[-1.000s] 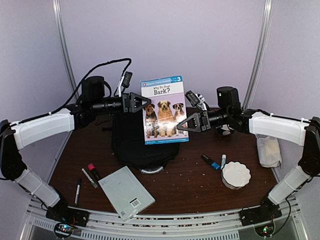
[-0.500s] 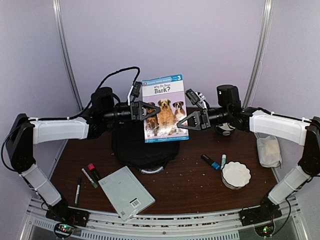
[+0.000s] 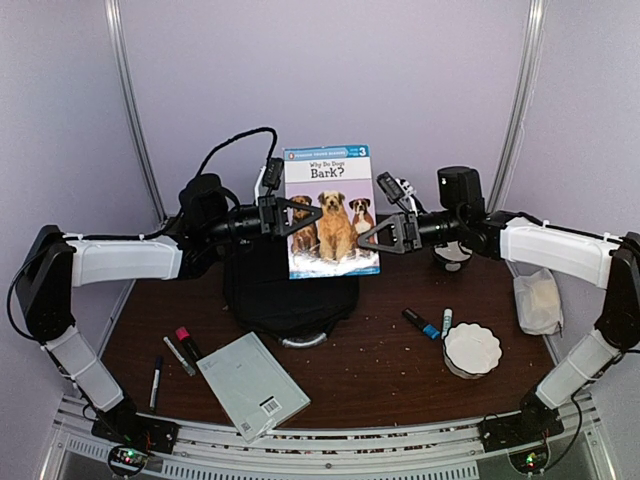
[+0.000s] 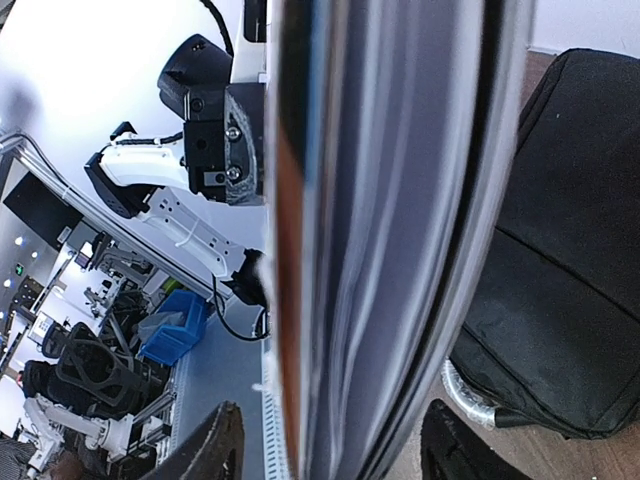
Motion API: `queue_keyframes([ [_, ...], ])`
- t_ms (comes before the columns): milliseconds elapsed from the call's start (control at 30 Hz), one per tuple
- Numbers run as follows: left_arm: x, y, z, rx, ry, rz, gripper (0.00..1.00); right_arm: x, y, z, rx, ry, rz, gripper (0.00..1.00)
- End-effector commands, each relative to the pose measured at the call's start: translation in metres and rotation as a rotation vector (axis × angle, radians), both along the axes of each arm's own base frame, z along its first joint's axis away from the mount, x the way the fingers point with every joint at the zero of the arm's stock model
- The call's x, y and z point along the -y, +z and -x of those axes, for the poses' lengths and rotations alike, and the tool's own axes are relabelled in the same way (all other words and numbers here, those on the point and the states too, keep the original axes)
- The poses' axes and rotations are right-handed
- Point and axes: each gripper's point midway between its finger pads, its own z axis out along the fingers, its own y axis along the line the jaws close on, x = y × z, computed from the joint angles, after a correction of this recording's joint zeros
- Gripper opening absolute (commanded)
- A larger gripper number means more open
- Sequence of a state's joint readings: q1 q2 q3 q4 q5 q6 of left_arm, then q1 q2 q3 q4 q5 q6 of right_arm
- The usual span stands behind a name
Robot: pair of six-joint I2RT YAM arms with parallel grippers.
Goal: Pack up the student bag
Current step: Pass from the left arm to the right
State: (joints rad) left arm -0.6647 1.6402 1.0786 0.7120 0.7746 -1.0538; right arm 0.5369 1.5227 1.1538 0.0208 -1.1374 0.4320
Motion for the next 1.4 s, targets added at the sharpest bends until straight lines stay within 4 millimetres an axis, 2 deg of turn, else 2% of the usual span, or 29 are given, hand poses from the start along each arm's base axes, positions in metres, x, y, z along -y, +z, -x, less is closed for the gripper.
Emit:
queue_keyframes([
  [0, -0.002, 0.038, 0.007, 0.079, -0.028, 0.103, 0.00, -0.002, -0.007, -0.004, 0.008, -0.002, -0.001, 0.63],
  [200, 0.000, 0.042, 0.007, 0.059, -0.050, 0.132, 0.00, -0.007, -0.015, 0.001, -0.044, 0.045, -0.019, 0.71],
  [333, 0.001, 0.042, 0.005, 0.052, -0.045, 0.132, 0.00, -0.012, 0.005, 0.016, -0.076, 0.129, -0.117, 0.70],
  [433, 0.000, 0.035, 0.000, 0.047, -0.023, 0.106, 0.00, -0.011, 0.031, 0.029, -0.080, 0.176, -0.208, 0.60],
  [500, -0.004, 0.033, -0.005, 0.048, 0.003, 0.090, 0.00, -0.009, 0.035, 0.031, -0.087, 0.176, -0.217, 0.48],
  [600, -0.010, 0.025, -0.012, 0.046, 0.049, 0.047, 0.00, -0.007, 0.027, 0.031, -0.087, 0.156, -0.171, 0.33],
  [700, -0.013, 0.015, -0.017, 0.052, 0.092, -0.018, 0.00, -0.004, 0.015, 0.031, -0.062, 0.126, -0.114, 0.24],
  [867, -0.015, 0.013, -0.017, 0.051, 0.107, -0.024, 0.00, -0.003, 0.002, 0.020, -0.044, 0.052, -0.036, 0.08],
  [967, -0.016, 0.011, -0.017, 0.051, 0.115, -0.029, 0.00, -0.004, -0.002, 0.014, -0.048, 0.028, -0.012, 0.00],
  [1033, -0.017, 0.006, -0.018, 0.051, 0.127, -0.056, 0.00, -0.003, -0.008, 0.007, -0.044, -0.003, 0.020, 0.00],
  [1100, -0.019, -0.002, -0.019, 0.056, 0.145, -0.103, 0.12, -0.001, -0.015, 0.000, -0.029, -0.033, 0.058, 0.00],
  [1200, -0.026, -0.024, -0.022, 0.061, 0.190, -0.227, 0.40, 0.011, -0.027, -0.019, 0.044, -0.129, 0.171, 0.00],
  [1233, -0.030, -0.032, -0.024, 0.074, 0.214, -0.280, 0.45, 0.018, -0.035, -0.022, 0.079, -0.147, 0.233, 0.00],
  [1267, -0.037, -0.049, -0.024, 0.079, 0.231, -0.371, 0.49, 0.025, -0.037, -0.027, 0.119, -0.182, 0.283, 0.00],
  [1367, -0.057, -0.084, -0.025, 0.087, 0.280, -0.576, 0.53, 0.048, -0.042, -0.041, 0.235, -0.275, 0.418, 0.00],
])
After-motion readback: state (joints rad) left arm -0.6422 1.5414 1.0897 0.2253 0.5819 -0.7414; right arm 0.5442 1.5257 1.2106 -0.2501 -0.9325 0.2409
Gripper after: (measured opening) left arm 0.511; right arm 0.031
